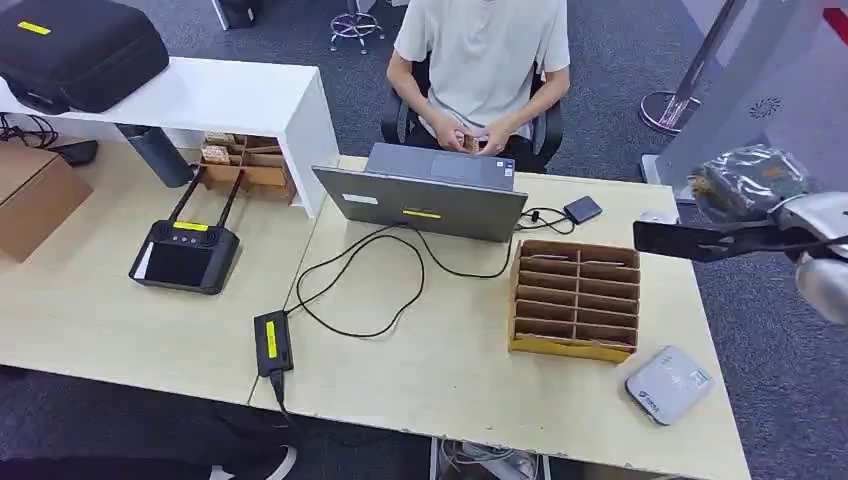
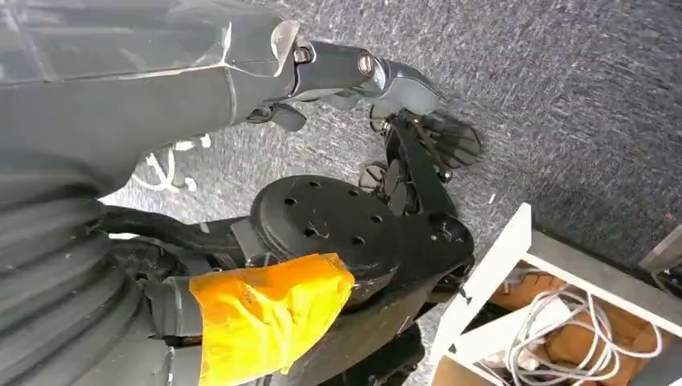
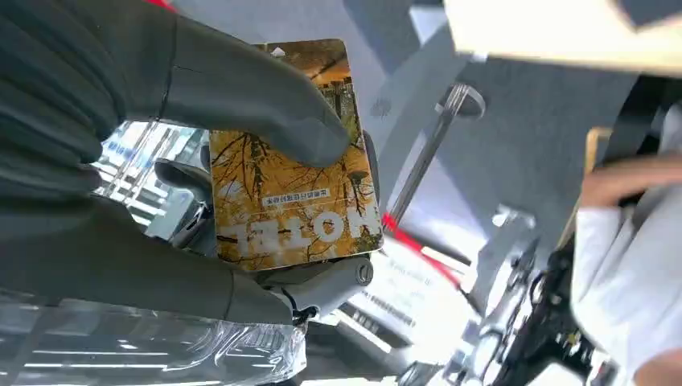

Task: Pass the card to the sensor for recognition and then transmit it.

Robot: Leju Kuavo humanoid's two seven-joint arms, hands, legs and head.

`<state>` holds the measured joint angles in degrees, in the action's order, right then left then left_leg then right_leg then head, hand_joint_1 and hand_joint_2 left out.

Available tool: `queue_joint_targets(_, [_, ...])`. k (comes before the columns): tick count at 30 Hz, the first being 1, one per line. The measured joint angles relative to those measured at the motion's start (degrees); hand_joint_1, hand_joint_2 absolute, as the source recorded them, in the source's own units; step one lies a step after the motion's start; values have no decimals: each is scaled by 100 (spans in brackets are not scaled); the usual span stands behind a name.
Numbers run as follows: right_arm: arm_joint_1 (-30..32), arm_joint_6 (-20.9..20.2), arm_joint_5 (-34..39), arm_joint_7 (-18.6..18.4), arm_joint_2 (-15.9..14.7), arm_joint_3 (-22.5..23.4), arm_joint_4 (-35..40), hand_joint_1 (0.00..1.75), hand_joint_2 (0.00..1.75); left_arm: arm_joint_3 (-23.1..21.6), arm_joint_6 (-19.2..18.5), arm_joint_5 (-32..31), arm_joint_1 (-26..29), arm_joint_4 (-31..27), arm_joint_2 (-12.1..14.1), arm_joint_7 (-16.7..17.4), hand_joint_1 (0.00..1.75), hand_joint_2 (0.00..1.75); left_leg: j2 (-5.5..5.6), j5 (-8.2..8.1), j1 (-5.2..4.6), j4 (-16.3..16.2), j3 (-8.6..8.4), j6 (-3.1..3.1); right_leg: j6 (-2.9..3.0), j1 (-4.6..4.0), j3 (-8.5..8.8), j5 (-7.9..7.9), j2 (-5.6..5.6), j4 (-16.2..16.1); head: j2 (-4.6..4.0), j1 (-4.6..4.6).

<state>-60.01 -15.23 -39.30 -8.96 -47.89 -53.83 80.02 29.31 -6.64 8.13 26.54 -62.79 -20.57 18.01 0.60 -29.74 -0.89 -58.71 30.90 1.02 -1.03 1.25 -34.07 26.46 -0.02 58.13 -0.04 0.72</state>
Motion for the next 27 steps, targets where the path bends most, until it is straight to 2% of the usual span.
queue_joint_targets(4, [-134, 554, -422, -111, 101, -15, -7, 175, 175, -70, -57, -118, 56, -107, 0, 0, 0, 175, 1, 0, 0, 0, 2, 0, -1, 0, 0, 0, -1, -1, 0, 2])
queue_joint_targets(8, [-141, 1133, -901, -98, 252, -7, -118, 175, 175, -359, 636, -4, 129, -169, 0, -66, 0, 175, 1, 0, -1, 0, 0, 0, -1, 1, 0, 0, -1, -1, 0, 4])
queue_joint_targets(10, [-131, 1389, -1121, -53, 326, 31, -225, 175, 175, -582, 796, 61, 174, -217, -2, -87, 0, 175, 4, 0, -2, 0, 1, 0, -1, 1, 0, 0, -4, -1, 0, 2])
queue_joint_targets(20, [117, 2461, -2423, 142, 828, 328, -843, 175, 175, -859, 918, 105, 184, -254, -26, -85, 0, 175, 3, 0, 0, 0, -2, 0, 0, 0, 0, 0, -2, -1, 0, 2])
queue_joint_targets(21, [147, 2529, -2507, 142, 877, 354, -894, 175, 175, -870, 847, 133, 184, -254, -22, -85, 0, 175, 3, 0, 0, 0, -2, 0, 0, 0, -1, 0, -3, -1, 0, 2])
queue_joint_targets(25, [280, 2817, -2837, 166, 1087, 470, -1143, 175, 175, -730, 19, 22, 138, -252, 59, 46, 0, 175, 4, 0, 4, 0, 1, -1, 0, -4, 0, 0, -4, 0, 0, 2])
queue_joint_targets(27, [341, 2935, -2960, 186, 1198, 549, -1253, 175, 175, -535, -149, -153, 82, -252, 55, 92, 0, 175, 2, 0, 4, 0, 0, -1, 0, -4, 0, 0, 0, 1, 0, 2])
